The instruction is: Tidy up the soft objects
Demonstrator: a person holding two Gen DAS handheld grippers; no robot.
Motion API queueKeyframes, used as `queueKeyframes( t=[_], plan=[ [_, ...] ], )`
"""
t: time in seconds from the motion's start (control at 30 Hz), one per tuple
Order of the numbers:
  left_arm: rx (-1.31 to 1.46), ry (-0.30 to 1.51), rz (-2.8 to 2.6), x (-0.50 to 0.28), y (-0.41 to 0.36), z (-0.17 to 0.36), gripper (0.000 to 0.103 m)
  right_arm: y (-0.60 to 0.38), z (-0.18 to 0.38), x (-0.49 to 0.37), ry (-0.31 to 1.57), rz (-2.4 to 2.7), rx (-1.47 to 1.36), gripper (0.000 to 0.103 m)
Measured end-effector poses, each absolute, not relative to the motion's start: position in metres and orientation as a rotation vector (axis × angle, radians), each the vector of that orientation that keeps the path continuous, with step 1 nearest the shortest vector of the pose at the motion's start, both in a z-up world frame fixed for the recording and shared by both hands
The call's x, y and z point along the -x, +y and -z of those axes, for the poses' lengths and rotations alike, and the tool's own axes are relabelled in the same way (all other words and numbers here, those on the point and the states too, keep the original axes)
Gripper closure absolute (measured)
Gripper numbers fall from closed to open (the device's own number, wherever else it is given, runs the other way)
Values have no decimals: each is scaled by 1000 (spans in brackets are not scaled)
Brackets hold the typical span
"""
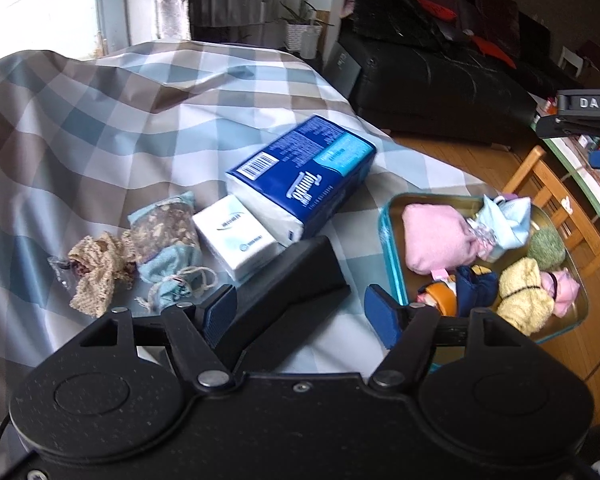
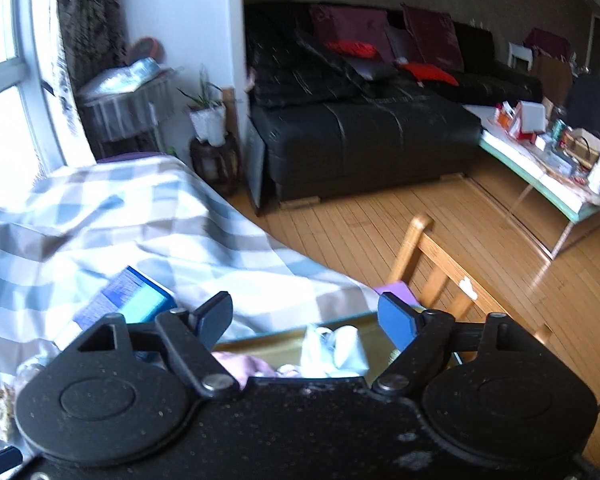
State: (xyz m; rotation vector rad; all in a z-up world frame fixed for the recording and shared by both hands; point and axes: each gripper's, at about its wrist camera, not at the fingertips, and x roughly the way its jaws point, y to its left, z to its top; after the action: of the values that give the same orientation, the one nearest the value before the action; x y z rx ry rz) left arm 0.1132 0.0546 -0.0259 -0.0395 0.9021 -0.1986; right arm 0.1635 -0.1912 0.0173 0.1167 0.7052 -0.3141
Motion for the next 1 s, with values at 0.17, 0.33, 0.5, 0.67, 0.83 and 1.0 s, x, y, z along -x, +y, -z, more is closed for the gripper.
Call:
queueKeyframes(
  t=[0.17,0.33,0.5,0.67,0.83,1.0],
  plan=[
    [87,864,114,-118,79,12,30,-162,-26,-158,629,253,-84,1],
    [115,803,1,-124,115,-11,20,-131,-28,-157,611,178,-62,0],
    [108,750,-104,-131,150,-31,7,-99,-16,-159,655,158,-44,0],
    [101,747,-141,-143,177,-34,4,-65,3,-161,730,102,29,0],
    [50,857,-113,-163,181,-23,4,-24,18,-160,789,-22,85,1],
    [-9,892,-121,-178,185,-25,4,26,33,-160,828,-147,131,2]
  ],
)
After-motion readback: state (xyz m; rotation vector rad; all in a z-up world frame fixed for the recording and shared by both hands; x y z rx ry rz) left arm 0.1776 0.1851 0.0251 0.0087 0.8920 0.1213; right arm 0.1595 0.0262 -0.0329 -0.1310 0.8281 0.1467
